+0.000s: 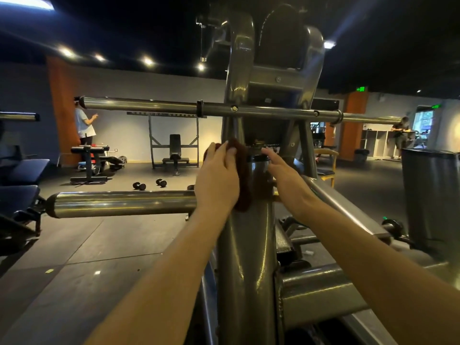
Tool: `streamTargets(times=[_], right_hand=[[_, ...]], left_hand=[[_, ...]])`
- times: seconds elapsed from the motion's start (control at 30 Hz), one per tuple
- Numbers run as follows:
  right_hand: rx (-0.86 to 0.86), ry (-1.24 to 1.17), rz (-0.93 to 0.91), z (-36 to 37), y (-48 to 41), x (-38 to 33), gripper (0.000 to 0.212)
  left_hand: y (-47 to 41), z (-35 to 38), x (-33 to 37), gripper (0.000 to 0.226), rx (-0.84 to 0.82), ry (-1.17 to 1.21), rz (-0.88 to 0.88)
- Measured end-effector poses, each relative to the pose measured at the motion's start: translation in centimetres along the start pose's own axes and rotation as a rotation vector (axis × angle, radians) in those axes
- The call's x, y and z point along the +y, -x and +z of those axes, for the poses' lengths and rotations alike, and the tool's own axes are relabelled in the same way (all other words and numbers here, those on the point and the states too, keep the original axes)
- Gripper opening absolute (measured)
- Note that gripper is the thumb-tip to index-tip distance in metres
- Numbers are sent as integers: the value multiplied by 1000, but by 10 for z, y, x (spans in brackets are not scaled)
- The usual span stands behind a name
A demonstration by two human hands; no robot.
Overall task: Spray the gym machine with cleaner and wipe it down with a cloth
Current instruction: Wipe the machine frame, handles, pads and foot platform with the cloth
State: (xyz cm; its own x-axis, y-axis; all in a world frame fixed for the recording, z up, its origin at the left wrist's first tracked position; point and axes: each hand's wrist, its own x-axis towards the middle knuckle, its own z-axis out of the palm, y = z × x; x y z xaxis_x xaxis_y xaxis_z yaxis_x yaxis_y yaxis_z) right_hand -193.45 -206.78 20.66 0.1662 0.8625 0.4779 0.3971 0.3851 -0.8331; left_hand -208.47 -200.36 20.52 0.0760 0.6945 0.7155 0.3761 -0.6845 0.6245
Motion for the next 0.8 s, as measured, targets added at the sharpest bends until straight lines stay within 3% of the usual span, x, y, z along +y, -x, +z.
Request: streamTargets(times=[0.1, 0.23, 0.37, 0.57, 0.7, 0.8], right_hand=[[9, -6, 6, 0, 3, 3, 48], [13, -43, 7, -3, 16, 11, 48], [66, -132, 17, -4, 40, 25, 34], [76, -97, 119, 1, 84, 63, 39], [104, -45, 129, 7, 100, 74, 40], [115, -1, 129, 14, 106, 77, 45]], left_hand=[[60, 29, -12, 62, 14, -418, 105], [115, 57, -37, 70, 31, -596, 314], [110, 59, -29, 69, 50, -511, 247], [187, 58, -72, 77, -52, -254, 75], [141, 50, -82, 79, -44, 111, -209], [141, 49, -80, 78, -22, 200, -208]])
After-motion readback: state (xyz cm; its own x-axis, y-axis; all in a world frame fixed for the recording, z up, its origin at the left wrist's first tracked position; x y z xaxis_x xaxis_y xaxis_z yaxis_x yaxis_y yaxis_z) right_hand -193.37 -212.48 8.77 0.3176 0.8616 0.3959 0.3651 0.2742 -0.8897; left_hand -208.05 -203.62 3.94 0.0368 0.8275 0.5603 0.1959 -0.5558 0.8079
